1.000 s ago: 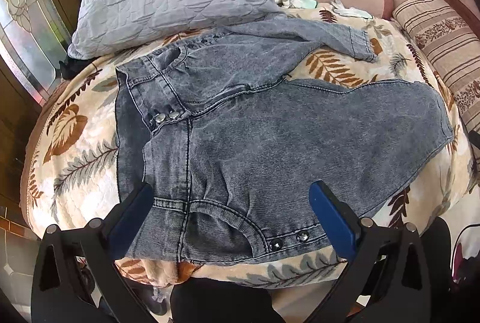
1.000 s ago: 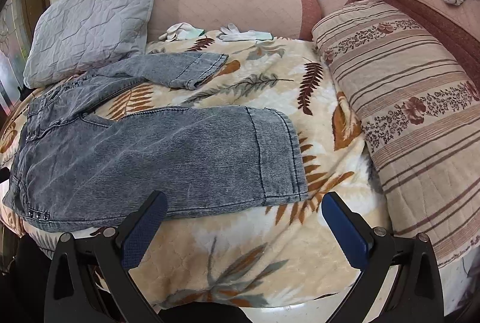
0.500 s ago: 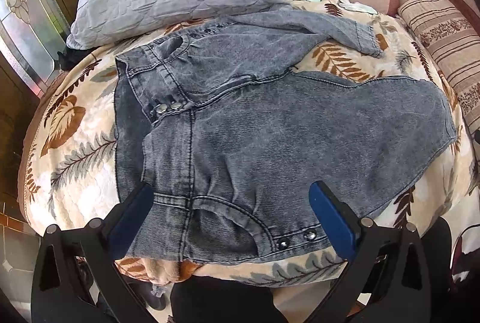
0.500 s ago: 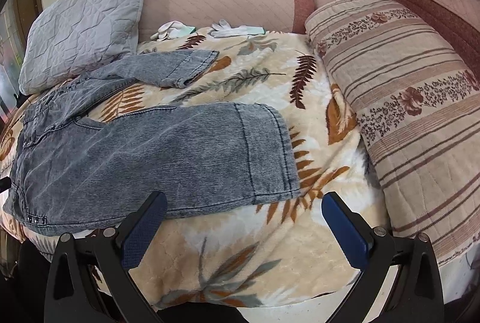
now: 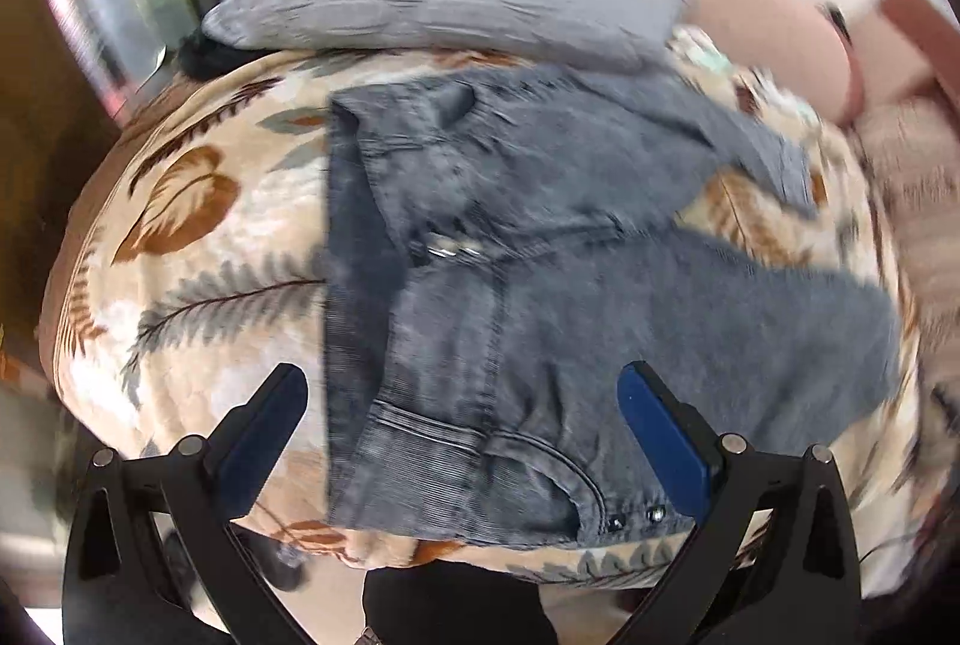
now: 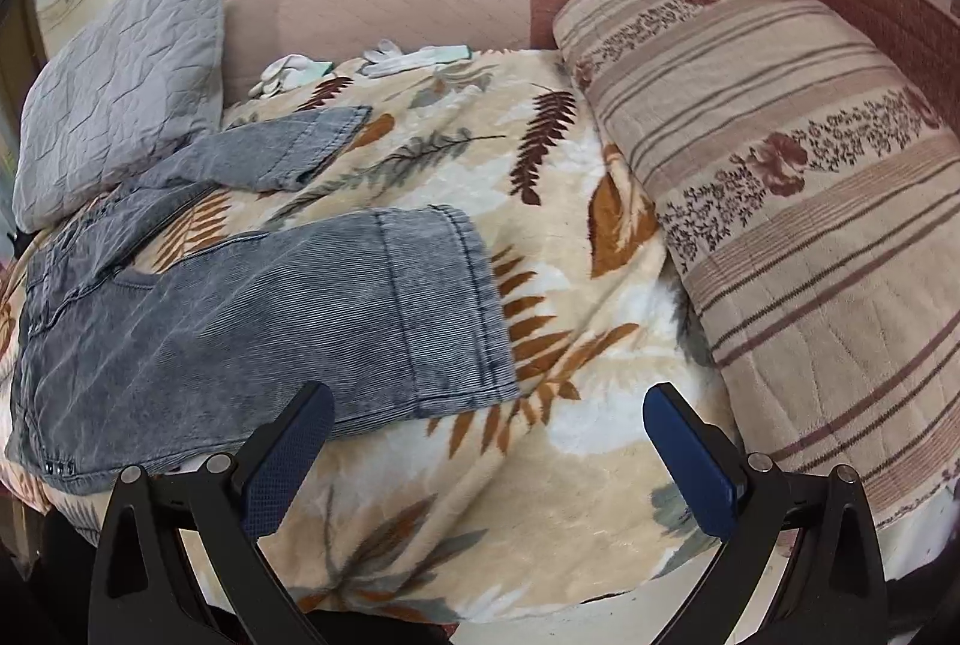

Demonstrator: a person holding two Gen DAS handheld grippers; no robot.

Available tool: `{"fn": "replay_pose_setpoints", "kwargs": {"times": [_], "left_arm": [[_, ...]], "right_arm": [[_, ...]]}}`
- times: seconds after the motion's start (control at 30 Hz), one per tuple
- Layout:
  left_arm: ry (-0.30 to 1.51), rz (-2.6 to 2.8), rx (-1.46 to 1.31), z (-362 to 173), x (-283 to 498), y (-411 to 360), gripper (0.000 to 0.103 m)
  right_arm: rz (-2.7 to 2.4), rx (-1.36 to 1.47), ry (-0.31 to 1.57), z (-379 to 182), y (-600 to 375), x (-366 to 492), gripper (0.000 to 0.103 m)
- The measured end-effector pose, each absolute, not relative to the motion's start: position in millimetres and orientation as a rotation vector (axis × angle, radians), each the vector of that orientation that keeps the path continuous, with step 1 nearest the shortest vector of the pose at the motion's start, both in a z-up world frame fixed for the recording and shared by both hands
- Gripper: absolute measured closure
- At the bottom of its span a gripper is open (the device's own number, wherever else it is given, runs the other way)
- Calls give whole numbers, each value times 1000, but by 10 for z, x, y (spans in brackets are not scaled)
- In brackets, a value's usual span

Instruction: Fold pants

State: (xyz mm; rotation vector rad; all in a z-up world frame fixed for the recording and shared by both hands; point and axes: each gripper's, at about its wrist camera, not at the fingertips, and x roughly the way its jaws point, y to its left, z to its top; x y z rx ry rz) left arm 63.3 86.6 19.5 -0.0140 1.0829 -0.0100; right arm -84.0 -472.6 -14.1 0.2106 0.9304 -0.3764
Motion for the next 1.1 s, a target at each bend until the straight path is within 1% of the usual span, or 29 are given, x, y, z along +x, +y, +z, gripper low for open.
{"fn": "replay_pose_setpoints", "kwargs": {"times": [0.13,0.33,0.47,0.6,0.63,0.67,0.7,0.73,0.77,0.8,0.83,0.93,1.0,1.1], "left_arm": [[1130,32,-72,122,629,1147,0],[1281,-3,-299,-464,349,1424,0],[1353,-43,-444,-714,200,1411,0],[1373,-117,-605,-894,197,1341,0],[1378,-128,-642,-929,195,1309,2],[1380,-141,-670,-956,207,1270,9],[1384,-149,-677,-965,226,1233,30],[1394,-143,-651,-946,246,1170,53],[1388,-141,-626,-914,264,1150,65],[1379,-130,-584,-859,278,1116,83],[1366,-118,-532,-756,267,1080,88],[1320,-147,-530,-579,216,1104,89],[1306,-137,-501,-522,196,1135,89],[1379,-97,-446,-738,236,1138,89]], "right_arm": [[-380,254,946,-259,-4881,-797,0],[-383,349,999,-589,-5088,-683,0],[-380,376,1020,-791,-5124,-561,0],[-330,448,1028,-977,-5131,-414,2],[-310,435,1018,-982,-5084,-403,2],[-300,403,1007,-971,-5024,-396,8],[-276,340,990,-937,-4917,-399,22],[-260,299,977,-908,-4852,-415,37],[-243,270,971,-883,-4805,-431,84],[-221,278,972,-847,-4796,-468,84],[-201,300,956,-787,-4798,-518,84],[-165,355,868,-491,-4821,-825,84],[-178,402,839,-399,-4898,-1079,84],[-204,479,901,-645,-5020,-1260,82]]}}
